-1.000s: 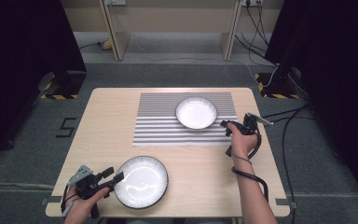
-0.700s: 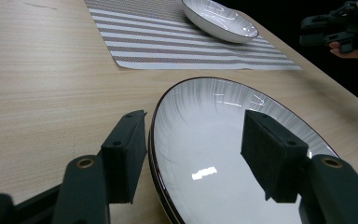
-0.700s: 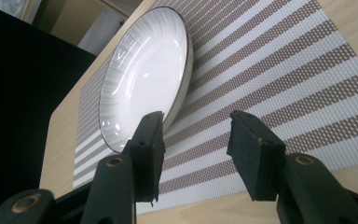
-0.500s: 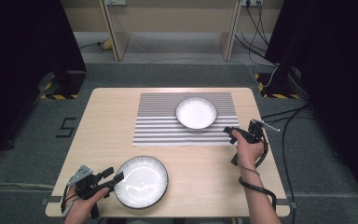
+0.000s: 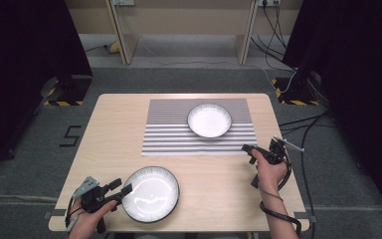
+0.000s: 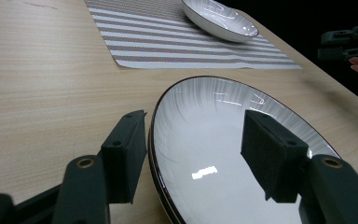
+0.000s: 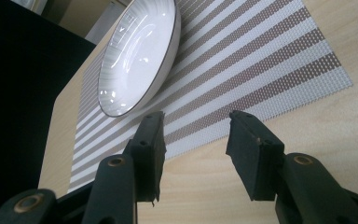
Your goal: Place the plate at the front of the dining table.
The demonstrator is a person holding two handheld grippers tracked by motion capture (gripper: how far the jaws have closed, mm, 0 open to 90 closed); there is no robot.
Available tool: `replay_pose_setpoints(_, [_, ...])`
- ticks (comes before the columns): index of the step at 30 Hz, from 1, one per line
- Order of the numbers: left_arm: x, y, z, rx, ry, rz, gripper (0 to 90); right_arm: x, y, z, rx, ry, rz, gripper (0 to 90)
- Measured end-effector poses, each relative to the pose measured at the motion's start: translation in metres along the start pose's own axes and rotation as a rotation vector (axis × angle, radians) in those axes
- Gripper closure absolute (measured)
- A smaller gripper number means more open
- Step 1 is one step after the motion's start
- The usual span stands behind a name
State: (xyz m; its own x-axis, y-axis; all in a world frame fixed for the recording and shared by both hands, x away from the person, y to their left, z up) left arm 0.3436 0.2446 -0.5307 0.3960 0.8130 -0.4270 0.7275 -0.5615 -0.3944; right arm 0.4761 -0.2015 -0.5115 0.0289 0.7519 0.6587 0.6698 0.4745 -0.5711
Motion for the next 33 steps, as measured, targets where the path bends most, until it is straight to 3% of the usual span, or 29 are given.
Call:
replay_pose_setpoints(10, [0.000,0.000,0.000,0.000,-0.005,0.003,39.6,0.001,-0.017,0.018,0.013,-0.049,-0.005,55.3])
replay_pose_setpoints(22, [0.000,0.000,0.000,-0.003,-0.006,0.002,39.6,-0.002,-0.033,0.037,0.025,-0.067,-0.017,55.0])
replay_pose_setpoints(33, [-0.001,0.001,0.000,0.002,-0.003,0.000,39.6,-0.009,-0.059,0.063,0.026,-0.088,-0.020,54.5])
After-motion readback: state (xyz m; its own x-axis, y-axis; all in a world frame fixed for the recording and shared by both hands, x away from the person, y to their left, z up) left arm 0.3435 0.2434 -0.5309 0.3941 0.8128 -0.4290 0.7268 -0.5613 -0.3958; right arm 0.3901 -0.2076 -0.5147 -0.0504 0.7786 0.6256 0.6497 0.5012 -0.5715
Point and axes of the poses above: each handheld gripper's, and its own axes: y roughly forward along the jaws, z roughly out of its underside, x roughly to its left, the point moved 8 cm from there along y, roughly forward along the jaws, and after that the axes turned 5 degrees about -y, right-handed, at the moved point
